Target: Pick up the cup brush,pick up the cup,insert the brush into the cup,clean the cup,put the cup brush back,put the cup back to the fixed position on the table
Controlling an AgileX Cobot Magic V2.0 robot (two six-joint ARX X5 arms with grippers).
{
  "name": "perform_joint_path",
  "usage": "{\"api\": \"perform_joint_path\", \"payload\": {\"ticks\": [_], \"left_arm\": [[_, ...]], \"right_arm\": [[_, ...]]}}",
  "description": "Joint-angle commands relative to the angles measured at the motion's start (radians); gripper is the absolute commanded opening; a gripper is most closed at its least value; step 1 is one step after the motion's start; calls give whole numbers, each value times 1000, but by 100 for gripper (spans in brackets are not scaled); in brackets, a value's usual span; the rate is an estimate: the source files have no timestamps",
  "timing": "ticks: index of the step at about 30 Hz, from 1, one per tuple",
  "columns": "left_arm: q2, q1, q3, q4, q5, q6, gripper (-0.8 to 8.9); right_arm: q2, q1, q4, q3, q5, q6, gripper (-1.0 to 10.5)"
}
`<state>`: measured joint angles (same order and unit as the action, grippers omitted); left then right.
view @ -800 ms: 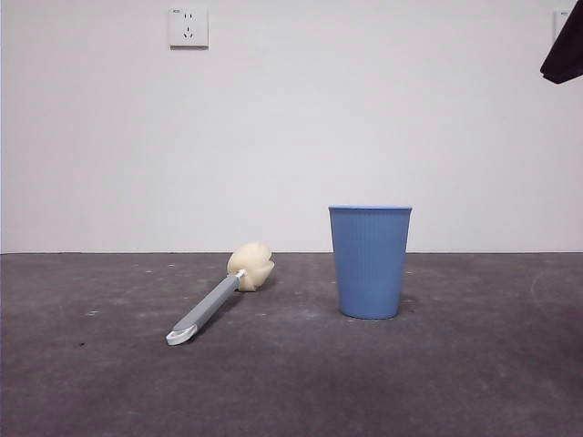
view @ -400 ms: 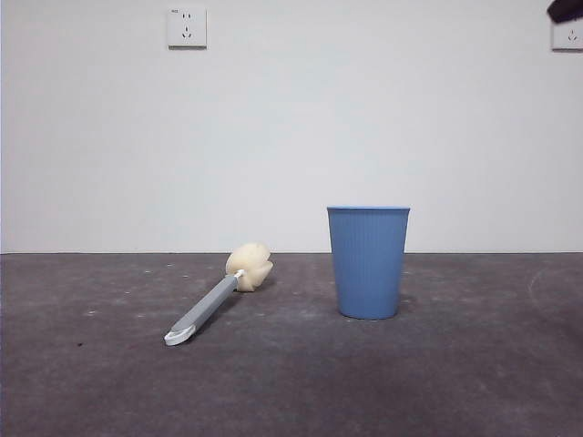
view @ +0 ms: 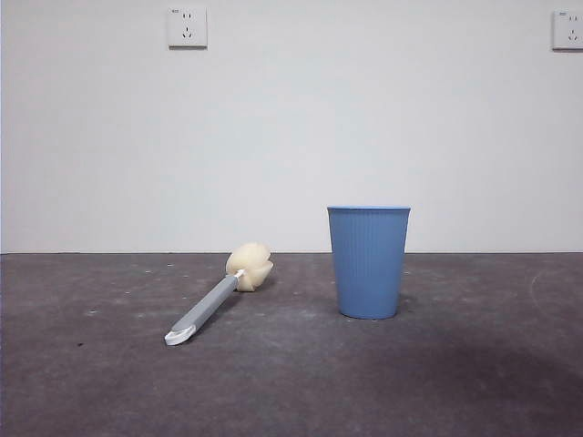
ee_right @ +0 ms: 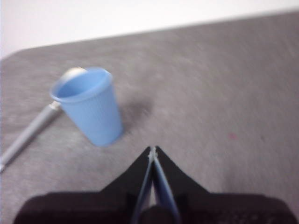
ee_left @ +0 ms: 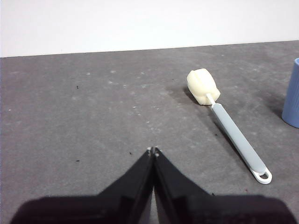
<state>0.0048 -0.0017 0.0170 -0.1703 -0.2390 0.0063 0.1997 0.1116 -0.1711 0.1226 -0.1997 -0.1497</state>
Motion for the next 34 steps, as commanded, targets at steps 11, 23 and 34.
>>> {"api": "perform_joint_path", "payload": {"ticks": [11, 23, 34], "left_arm": [[-3, 3, -13, 3, 1, -6, -4], [-3, 3, -13, 4, 0, -6, -4], [-3, 3, -13, 4, 0, -6, -4]], "right_arm": [[-157, -37, -28, -107, 27, -6, 2], [-199, -58, -27, -106, 50, -35, 2], [-198, -58, -27, -106, 50, -33, 2]]}}
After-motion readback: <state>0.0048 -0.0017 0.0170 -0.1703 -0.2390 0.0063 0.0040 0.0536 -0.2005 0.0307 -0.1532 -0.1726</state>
